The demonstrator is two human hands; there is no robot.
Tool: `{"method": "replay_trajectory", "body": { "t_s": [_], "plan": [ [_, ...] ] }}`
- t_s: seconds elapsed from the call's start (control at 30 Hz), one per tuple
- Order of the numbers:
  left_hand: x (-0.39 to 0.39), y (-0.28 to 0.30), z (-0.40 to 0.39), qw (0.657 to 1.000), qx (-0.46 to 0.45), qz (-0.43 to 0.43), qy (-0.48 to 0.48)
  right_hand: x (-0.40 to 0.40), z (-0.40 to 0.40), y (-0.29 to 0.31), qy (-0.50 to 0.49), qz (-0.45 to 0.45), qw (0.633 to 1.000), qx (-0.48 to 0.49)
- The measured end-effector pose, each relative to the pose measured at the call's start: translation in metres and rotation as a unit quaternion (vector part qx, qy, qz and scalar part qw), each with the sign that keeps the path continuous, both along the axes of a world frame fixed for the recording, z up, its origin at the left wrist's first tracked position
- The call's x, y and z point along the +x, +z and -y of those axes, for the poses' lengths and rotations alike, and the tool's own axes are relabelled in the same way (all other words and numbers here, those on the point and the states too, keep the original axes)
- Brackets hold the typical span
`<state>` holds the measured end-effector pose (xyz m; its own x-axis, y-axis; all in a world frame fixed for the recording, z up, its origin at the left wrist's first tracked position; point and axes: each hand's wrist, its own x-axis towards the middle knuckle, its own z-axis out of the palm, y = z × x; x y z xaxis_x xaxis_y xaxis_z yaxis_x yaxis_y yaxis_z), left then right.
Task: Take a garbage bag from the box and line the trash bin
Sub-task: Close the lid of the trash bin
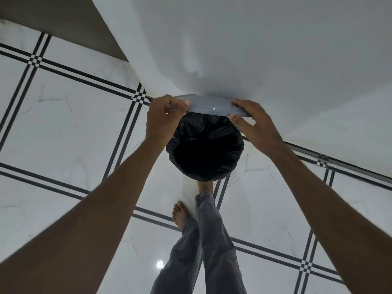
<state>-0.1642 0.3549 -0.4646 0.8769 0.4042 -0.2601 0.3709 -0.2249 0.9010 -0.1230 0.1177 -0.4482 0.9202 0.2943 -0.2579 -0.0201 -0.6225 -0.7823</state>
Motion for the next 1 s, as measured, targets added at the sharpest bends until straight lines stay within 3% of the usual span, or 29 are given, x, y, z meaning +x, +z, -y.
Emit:
{"method": "replay_trajectory", "body": {
  "t_s": [0.1, 0.27, 0.47, 0.8, 1.0],
  "plan": [
    [-0.011, -0.008, 0.004, 0.994, -0.079, -0.067, 0.044, -0.009, -0.004, -0.007, -0.056, -0.027, 0.998, -0.021],
    [-0.042, -0.018, 0.017, 0.986, -0.081, -0.125, 0.077, -0.035, -0.008, -0.036, -0.149, -0.058, 0.983, -0.088],
    [-0.075, -0.039, 0.026, 0.976, -0.111, -0.144, 0.121, -0.073, -0.013, -0.062, -0.174, -0.059, 0.978, -0.097],
    [-0.115, -0.127, 0.05, 0.971, -0.077, -0.199, 0.109, -0.133, 0.008, -0.147, -0.067, -0.028, 0.989, -0.13],
    [-0.134, -0.172, 0.068, 0.983, -0.003, -0.182, 0.021, -0.152, 0.019, -0.185, -0.028, -0.028, 0.992, -0.123]
  ]
}}
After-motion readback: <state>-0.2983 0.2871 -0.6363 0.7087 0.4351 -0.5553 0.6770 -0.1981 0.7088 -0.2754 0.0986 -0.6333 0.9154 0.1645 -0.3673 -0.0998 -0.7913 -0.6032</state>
